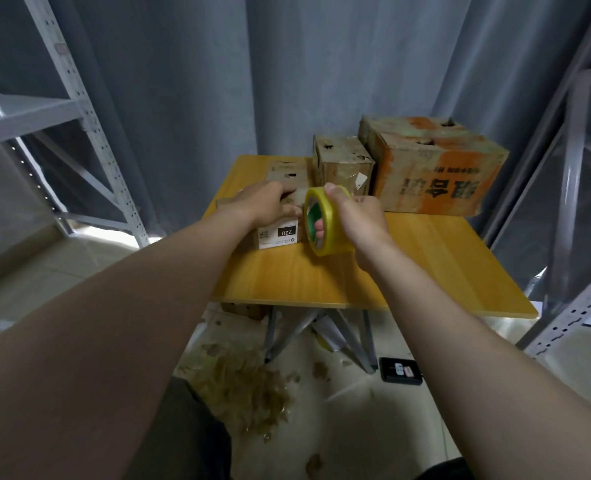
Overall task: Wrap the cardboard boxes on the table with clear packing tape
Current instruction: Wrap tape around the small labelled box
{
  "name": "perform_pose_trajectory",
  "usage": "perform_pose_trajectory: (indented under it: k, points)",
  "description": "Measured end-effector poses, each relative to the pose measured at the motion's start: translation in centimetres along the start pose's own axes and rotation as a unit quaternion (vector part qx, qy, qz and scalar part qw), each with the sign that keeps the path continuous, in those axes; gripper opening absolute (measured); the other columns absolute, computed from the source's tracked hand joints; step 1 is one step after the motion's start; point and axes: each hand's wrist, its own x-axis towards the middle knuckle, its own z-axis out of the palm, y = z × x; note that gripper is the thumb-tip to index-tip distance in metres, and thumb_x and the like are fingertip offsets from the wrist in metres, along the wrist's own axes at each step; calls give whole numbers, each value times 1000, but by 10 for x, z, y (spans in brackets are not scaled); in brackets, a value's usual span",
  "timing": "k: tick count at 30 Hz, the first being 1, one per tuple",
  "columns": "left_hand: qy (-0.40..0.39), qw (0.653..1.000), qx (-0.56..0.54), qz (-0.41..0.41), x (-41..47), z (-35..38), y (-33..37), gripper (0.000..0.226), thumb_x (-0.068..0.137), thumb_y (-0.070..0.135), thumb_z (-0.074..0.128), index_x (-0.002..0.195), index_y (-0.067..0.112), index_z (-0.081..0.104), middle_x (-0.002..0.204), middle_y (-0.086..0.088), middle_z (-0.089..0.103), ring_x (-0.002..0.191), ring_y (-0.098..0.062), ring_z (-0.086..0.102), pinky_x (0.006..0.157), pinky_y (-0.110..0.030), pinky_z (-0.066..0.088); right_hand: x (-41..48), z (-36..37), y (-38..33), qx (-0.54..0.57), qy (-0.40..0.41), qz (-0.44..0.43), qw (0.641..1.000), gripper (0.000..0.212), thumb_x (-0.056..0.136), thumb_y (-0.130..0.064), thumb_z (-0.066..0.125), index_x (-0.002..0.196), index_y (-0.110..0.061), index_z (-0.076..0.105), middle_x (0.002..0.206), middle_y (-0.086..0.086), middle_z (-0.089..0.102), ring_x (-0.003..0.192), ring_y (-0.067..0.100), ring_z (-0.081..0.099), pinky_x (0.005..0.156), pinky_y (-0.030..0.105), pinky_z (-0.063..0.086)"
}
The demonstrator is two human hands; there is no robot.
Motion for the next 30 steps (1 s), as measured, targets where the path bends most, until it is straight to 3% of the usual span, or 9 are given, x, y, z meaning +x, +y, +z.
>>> perform_pose_trajectory:
  k: [2,6,11,14,17,24,27,30]
  points:
    - [-10,1000,0,-4,1,-2,0,66,95,53,66,154,29,47,150,0,56,134,-27,53,106,-46,47,0,1,1,-6,8,-2,1000,38,101,-40,64,101,-2,68,73,14,76,57,23,72,65,38,66]
    - [-18,1000,-9,6,-1,-1,-1,59,99,49,62,151,25,50,153,-4,53,137,-29,50,110,-45,44,-5,4,5,-11,13,-11,1000,34,101,-41,63,91,-8,68,76,16,77,62,27,73,71,44,66]
    - [-16,1000,-5,13,-3,1,-3,62,102,51,57,157,29,42,162,0,42,147,-30,40,117,-46,36,-11,-1,21,-16,6,25,1000,39,100,-44,64,101,-5,65,74,16,77,63,31,73,76,55,64]
    - [-15,1000,15,21,-4,2,-3,59,103,53,52,157,30,41,163,1,40,148,-30,39,118,-47,36,-16,-1,24,-15,7,40,999,43,99,-45,65,110,-4,60,75,16,77,62,29,72,75,53,64]
    - [-25,999,28,20,-5,1,-5,60,104,57,49,158,33,38,166,6,34,151,-28,34,120,-48,31,-21,0,22,-11,15,26,999,37,99,-44,65,102,-7,63,74,16,77,61,28,72,75,53,64]
    - [-78,995,-21,55,-9,-8,-4,53,105,57,45,151,31,51,160,4,45,147,-25,41,120,-46,33,-35,-8,6,-5,-12,-8,1000,36,101,-41,63,92,-6,68,71,18,75,60,31,70,72,50,63]
    - [-92,993,-42,61,-11,-11,-5,50,104,60,41,136,30,65,141,0,64,129,-24,57,111,-43,43,-37,-10,-1,18,-31,-30,999,33,99,-35,61,90,-5,70,75,21,74,63,35,68,73,51,61]
    - [-60,997,-24,35,-8,-11,-3,42,106,53,45,128,25,68,125,-1,67,115,-25,60,89,-35,43,-37,-6,-3,4,-39,-39,998,23,98,-29,60,91,-8,68,85,23,77,71,39,72,80,52,62]
